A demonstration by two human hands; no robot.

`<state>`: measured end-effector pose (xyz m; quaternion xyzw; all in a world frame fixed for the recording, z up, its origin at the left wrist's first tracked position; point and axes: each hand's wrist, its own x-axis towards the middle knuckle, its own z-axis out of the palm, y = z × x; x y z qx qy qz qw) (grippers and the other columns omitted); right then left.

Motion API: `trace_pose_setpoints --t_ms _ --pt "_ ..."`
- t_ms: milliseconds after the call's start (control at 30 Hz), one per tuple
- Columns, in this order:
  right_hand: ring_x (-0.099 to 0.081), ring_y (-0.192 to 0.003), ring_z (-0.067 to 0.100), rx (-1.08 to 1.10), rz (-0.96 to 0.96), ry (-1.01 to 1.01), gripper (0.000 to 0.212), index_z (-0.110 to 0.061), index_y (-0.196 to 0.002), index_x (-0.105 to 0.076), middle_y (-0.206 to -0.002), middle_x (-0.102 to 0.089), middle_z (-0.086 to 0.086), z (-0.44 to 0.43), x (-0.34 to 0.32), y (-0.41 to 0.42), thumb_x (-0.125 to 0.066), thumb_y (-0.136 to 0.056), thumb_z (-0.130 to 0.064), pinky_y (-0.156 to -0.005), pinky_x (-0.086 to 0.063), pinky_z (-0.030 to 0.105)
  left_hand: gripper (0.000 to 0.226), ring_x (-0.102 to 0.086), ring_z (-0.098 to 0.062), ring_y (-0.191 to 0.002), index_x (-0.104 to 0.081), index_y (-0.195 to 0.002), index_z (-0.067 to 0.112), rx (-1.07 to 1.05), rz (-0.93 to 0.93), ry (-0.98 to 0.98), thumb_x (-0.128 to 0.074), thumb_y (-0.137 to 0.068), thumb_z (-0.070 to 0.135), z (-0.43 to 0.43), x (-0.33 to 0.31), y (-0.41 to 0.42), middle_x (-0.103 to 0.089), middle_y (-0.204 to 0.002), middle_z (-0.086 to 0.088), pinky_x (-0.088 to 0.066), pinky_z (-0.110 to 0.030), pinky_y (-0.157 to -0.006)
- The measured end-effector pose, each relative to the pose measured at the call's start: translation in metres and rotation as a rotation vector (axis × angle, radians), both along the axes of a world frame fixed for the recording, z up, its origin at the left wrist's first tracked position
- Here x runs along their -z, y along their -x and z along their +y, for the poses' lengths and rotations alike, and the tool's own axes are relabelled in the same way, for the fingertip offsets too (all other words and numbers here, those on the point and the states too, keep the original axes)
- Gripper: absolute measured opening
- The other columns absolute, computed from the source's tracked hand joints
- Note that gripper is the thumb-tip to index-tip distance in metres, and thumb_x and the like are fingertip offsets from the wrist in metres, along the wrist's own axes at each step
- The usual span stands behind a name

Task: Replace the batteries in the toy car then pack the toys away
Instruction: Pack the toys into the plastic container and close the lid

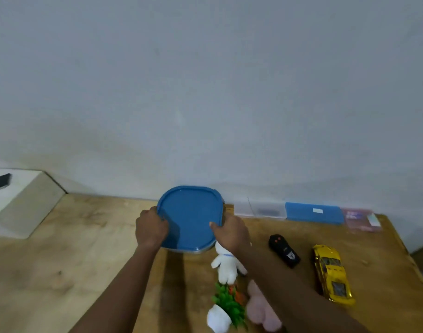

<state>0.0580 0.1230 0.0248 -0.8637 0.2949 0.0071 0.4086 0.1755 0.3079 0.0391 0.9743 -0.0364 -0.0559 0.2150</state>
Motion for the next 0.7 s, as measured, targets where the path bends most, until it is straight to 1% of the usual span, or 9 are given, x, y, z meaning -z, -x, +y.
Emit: trace_pose_setpoints --t_ms 67,100,167,233,333,433,500,600,700 --pt "-0.065 -0.089 0.024 0.045 0.017 0.018 0.062 -0.018 -0.102 -0.065 -0.095 -0.068 0.004 0.005 0.031 -0.019 -0.046 -0.071 -0.068 -0.08 -0.057 0.04 0.033 -0.059 -0.043 -0.106 -0.054 -0.122 -0.003 0.001 0.059 -0.039 -0.052 -0.097 0.019 0.016 0.006 -0.015 -0.054 -0.121 -0.025 -0.051 -0.046 -0.086" --pt "-0.065 -0.087 0.024 0.068 0.024 0.023 0.056 -0.014 -0.096 -0.064 -0.091 -0.067 0.005 0.01 0.035 -0.024 -0.048 -0.072 -0.062 -0.076 -0.058 0.041 0.03 -0.059 -0.041 -0.104 -0.055 -0.118 -0.004 0.01 0.077 -0.038 -0.053 -0.098 0.019 0.021 0.01 -0.021 -0.055 -0.119 -0.025 -0.05 -0.044 -0.083" --pt "-0.063 -0.079 0.021 0.147 0.035 0.027 0.025 -0.009 -0.086 -0.06 -0.082 -0.063 0.004 0.023 0.014 -0.021 -0.057 -0.079 -0.033 -0.066 -0.057 0.037 0.023 -0.063 -0.036 -0.094 -0.062 -0.106 -0.002 0.033 0.106 -0.023 -0.057 -0.096 0.018 0.028 0.015 -0.03 -0.064 -0.108 -0.021 -0.051 -0.039 -0.074" --pt "-0.054 -0.069 0.012 0.204 0.055 0.026 0.004 -0.01 -0.086 -0.058 -0.075 -0.054 -0.002 0.029 0.006 -0.02 -0.055 -0.083 -0.009 -0.053 -0.046 0.023 0.016 -0.065 -0.032 -0.083 -0.068 -0.096 0.0 0.033 0.124 0.001 -0.06 -0.091 0.013 0.034 0.02 -0.037 -0.069 -0.094 -0.016 -0.055 -0.038 -0.069" --pt "-0.048 -0.068 0.01 0.234 0.03 0.062 0.016 -0.012 -0.095 -0.06 -0.074 -0.052 -0.005 0.032 0.008 -0.022 -0.053 -0.083 -0.004 -0.05 -0.033 0.014 0.01 -0.065 -0.032 -0.077 -0.066 -0.085 0.001 0.028 0.135 0.042 -0.062 -0.085 0.009 0.037 0.021 -0.044 -0.069 -0.087 -0.014 -0.051 -0.035 -0.062" --pt "-0.059 -0.076 0.017 0.263 0.04 0.062 0.016 -0.016 -0.097 -0.061 -0.08 -0.059 -0.002 0.031 0.012 -0.024 -0.055 -0.084 -0.009 -0.054 -0.043 0.019 0.012 -0.062 -0.025 -0.067 -0.066 -0.078 0.0 0.021 0.209 0.091 -0.069 -0.078 0.011 0.038 0.018 -0.05 -0.067 -0.077 -0.012 -0.045 -0.029 -0.053" --pt "-0.061 -0.079 0.018 0.284 0.05 0.037 0.023 -0.018 -0.104 -0.063 -0.085 -0.063 -0.001 0.033 0.011 -0.026 -0.056 -0.084 -0.011 -0.053 -0.043 0.02 0.016 -0.061 -0.021 -0.062 -0.069 -0.078 0.0 0.008 0.253 0.123 -0.073 -0.076 0.015 0.04 0.016 -0.055 -0.067 -0.072 -0.01 -0.043 -0.026 -0.049" --pt "-0.062 -0.087 0.017 0.326 0.064 -0.025 0.039 -0.018 -0.121 -0.064 -0.099 -0.067 0.001 0.031 0.009 -0.028 -0.06 -0.083 -0.013 -0.052 -0.038 0.016 0.021 -0.062 -0.02 -0.062 -0.072 -0.077 0.0 -0.008 0.283 0.194 -0.076 -0.077 0.021 0.043 0.018 -0.059 -0.07 -0.071 -0.011 -0.045 -0.027 -0.052" --pt "-0.063 -0.105 0.023 0.396 0.1 -0.106 0.059 -0.016 -0.139 -0.052 -0.127 -0.063 0.008 0.028 0.009 -0.03 -0.066 -0.081 -0.017 -0.069 -0.053 0.024 0.025 -0.064 -0.023 -0.071 -0.065 -0.079 0.005 -0.031 0.293 0.262 -0.079 -0.081 0.026 0.046 0.023 -0.06 -0.07 -0.079 -0.011 -0.052 -0.033 -0.062"
